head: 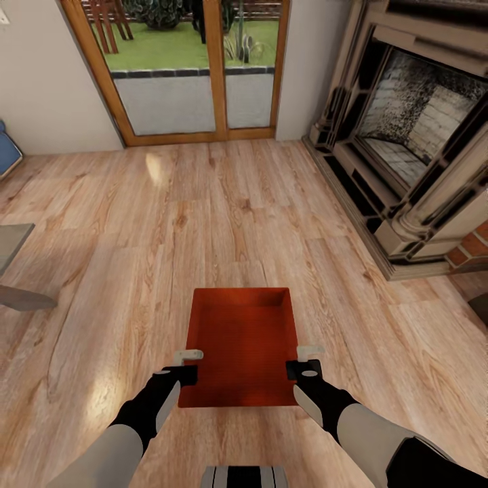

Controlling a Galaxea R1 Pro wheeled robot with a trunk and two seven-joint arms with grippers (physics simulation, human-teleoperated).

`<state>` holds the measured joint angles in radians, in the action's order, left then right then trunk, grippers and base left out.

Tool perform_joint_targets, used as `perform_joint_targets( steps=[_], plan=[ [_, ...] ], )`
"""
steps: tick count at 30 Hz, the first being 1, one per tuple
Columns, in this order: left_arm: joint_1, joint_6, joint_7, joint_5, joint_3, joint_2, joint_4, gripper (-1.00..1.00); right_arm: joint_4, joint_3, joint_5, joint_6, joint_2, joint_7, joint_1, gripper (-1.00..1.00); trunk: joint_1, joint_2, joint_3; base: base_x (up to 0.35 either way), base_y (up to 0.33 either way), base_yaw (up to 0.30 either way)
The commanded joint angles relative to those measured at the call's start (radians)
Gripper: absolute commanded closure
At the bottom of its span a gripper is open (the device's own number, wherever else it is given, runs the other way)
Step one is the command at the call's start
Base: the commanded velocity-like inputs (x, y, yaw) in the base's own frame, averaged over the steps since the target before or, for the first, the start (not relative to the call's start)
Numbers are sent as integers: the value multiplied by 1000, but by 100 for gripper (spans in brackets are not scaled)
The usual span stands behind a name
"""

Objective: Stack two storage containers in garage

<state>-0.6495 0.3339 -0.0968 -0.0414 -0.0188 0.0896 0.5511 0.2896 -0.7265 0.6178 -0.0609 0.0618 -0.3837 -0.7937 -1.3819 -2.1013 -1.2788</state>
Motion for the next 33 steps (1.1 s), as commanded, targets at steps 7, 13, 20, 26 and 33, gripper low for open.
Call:
perform_joint_targets(
  steps=[7, 13, 20, 26, 33],
  plan=[
    [1, 7, -12, 3, -6, -1, 0, 100, 8, -2, -9, -9, 0, -6, -2, 100, 27, 49, 21, 0, 0, 0],
    [1, 7, -12, 3, -6, -1, 0, 100, 11, -2, -9, -11, 0, -6, -1, 100, 50, 91, 40, 0, 0, 0],
    [1, 7, -12, 3, -6, -1, 0, 100, 11, -2, -9, -15, -2, -6, -2, 100, 77, 140, 62, 0, 0, 0],
    [1, 7, -12, 3, -6, -1, 0, 100, 12, -2, -10, -14, -1, -6, -2, 100, 100, 182, 81, 0, 0, 0],
    [1, 7, -12, 2, -6, -1, 1, 100, 13, -2, -10, -13, 0, -6, -2, 100, 127, 231, 103, 0, 0, 0]
  ],
)
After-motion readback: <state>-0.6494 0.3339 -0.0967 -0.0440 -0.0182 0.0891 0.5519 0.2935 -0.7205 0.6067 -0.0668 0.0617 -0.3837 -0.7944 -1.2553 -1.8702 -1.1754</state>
